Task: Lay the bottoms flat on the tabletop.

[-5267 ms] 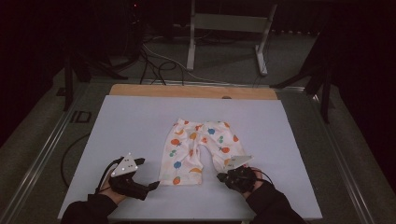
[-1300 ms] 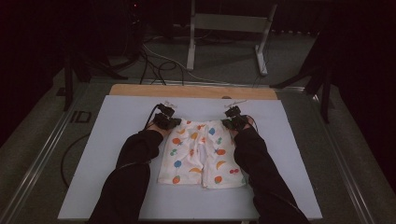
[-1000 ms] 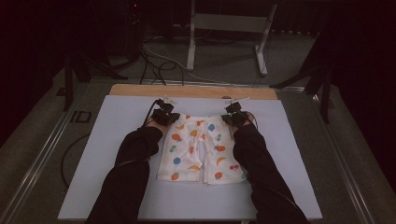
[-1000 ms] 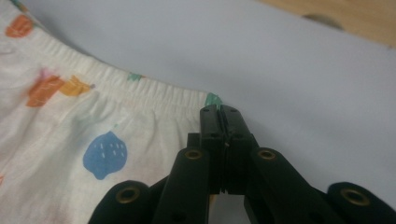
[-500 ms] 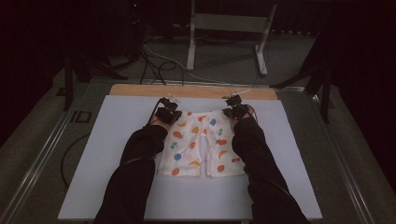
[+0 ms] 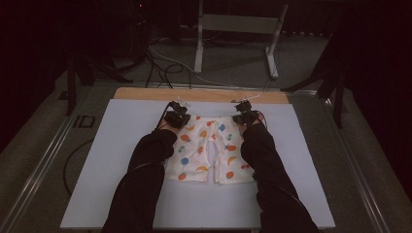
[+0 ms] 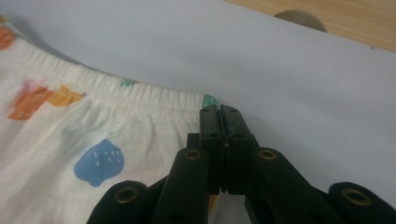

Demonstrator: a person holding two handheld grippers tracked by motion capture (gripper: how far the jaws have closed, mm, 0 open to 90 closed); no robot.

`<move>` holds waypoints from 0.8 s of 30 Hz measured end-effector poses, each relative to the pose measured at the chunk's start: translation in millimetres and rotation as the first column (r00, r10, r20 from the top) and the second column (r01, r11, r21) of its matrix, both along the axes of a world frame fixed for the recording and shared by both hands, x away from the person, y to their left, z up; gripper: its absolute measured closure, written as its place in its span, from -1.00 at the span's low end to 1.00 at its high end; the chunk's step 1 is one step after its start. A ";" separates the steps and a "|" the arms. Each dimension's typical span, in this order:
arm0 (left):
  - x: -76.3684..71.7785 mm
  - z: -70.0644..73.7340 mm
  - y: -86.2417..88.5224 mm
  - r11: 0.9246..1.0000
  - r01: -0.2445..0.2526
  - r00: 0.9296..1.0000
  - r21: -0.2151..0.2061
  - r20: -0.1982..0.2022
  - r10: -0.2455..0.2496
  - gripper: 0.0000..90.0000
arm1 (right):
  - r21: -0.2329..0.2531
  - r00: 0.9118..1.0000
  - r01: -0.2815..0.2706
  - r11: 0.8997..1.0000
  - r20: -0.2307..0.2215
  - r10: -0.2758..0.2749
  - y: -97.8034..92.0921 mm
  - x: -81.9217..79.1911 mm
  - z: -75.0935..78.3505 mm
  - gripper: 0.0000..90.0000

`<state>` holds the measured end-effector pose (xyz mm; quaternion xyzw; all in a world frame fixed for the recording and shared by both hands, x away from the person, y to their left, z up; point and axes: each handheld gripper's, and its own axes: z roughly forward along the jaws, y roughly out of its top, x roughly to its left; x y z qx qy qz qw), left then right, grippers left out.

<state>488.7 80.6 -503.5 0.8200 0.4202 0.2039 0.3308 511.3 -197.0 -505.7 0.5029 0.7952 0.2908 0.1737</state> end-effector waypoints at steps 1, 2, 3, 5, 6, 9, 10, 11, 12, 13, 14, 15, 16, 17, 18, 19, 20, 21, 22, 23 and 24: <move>-0.1 -0.1 0.6 1.000 -0.004 1.000 -0.004 -0.002 0.004 0.92 | -0.008 1.000 0.008 1.000 0.004 -0.008 -0.3 0.5 0.2 0.79; -0.4 -0.6 1.1 1.000 -0.012 1.000 -0.007 -0.008 0.012 0.79 | -0.032 1.000 0.025 0.999 0.003 -0.025 -0.5 1.6 -0.5 0.67; -0.6 -0.6 2.3 1.000 -0.006 1.000 -0.008 -0.016 0.006 0.69 | -0.043 0.999 0.032 0.999 -0.009 -0.032 -1.4 2.6 -1.3 0.55; -1.3 0.5 4.1 1.000 -0.017 1.000 -0.021 -0.021 0.016 0.36 | -0.029 0.999 0.035 0.999 -0.017 -0.036 -4.0 3.0 -0.7 0.38; -0.7 1.2 5.3 0.999 -0.017 0.999 -0.037 -0.041 0.015 0.20 | -0.035 0.999 0.032 0.999 -0.016 -0.032 -4.4 3.1 0.6 0.34; -2.0 3.4 6.5 0.999 -0.009 0.998 -0.040 -0.063 0.006 -0.17 | -0.047 1.000 0.026 0.999 -0.004 -0.026 -5.0 1.8 6.6 0.19; -2.6 4.9 7.2 0.999 -0.007 0.998 -0.050 -0.068 0.004 -0.27 | -0.046 1.000 0.020 0.999 0.004 -0.020 -5.4 1.0 9.0 0.15; -3.4 6.8 7.8 0.998 -0.010 0.998 -0.062 -0.067 0.006 -0.36 | -0.048 1.000 0.015 0.999 0.013 -0.014 -5.1 0.0 11.3 0.08; -4.6 9.3 8.7 0.997 -0.002 0.998 -0.082 -0.066 -0.004 -0.42 | -0.042 1.000 0.003 0.999 0.013 -0.003 -4.5 -0.9 13.5 0.01; -6.2 11.6 10.0 0.995 0.027 0.997 -0.100 -0.071 -0.034 -0.48 | -0.045 1.000 -0.003 0.999 0.018 0.004 -3.6 -1.9 15.3 -0.06; -7.8 13.7 9.9 0.992 0.042 0.996 -0.118 -0.075 -0.051 -0.64 | -0.044 1.000 -0.006 0.999 0.018 0.007 -2.6 -3.3 17.1 -0.16; -9.2 15.9 10.0 0.990 0.057 0.994 -0.126 -0.081 -0.067 -0.68 | -0.021 1.000 -0.020 1.000 0.012 0.020 -1.7 -4.9 18.9 -0.27; -9.2 15.9 10.0 0.990 0.057 0.994 -0.126 -0.081 -0.067 -0.72 | -0.021 1.000 -0.020 1.000 0.012 0.020 -1.7 -4.9 18.9 -0.27; -12.4 19.7 10.1 0.987 0.080 0.992 -0.139 -0.084 -0.092 -0.82 | 0.009 0.998 -0.062 0.998 -0.004 0.062 1.1 -8.0 22.0 -0.49; -14.1 21.3 10.3 0.986 0.090 0.991 -0.138 -0.087 -0.102 -0.86 | 0.003 0.996 -0.087 0.996 -0.001 0.087 2.9 -10.0 23.2 -0.54; -16.3 22.9 10.6 0.985 0.096 0.990 -0.140 -0.092 -0.110 -0.92 | -0.006 0.995 -0.102 0.995 0.001 0.102 4.4 -12.1 24.5 -0.57; -18.9 24.6 11.0 0.983 0.113 0.987 -0.144 -0.094 -0.127 -0.98 | 0.002 0.994 -0.114 0.994 0.002 0.114 4.8 -13.7 26.1 -0.63; -21.6 26.0 10.8 0.980 0.130 0.984 -0.148 -0.100 -0.146 -0.99 | 0.013 0.992 -0.125 0.992 0.010 0.125 4.5 -15.0 27.7 -0.65; -21.6 26.0 10.8 0.980 0.130 0.984 -0.148 -0.100 -0.146 -1.00 | 0.019 0.992 -0.128 0.992 0.012 0.127 4.6 -16.6 29.3 -0.65; -27.2 29.1 12.0 0.978 0.155 0.981 -0.142 -0.097 -0.170 -1.00 | 0.019 0.991 -0.132 0.991 0.015 0.132 4.6 -17.8 30.6 -0.69; -29.8 31.2 13.8 0.976 0.163 0.979 -0.143 -0.095 -0.178 -1.00 | 0.023 0.990 -0.140 0.990 0.017 0.139 4.8 -19.7 32.3 -0.69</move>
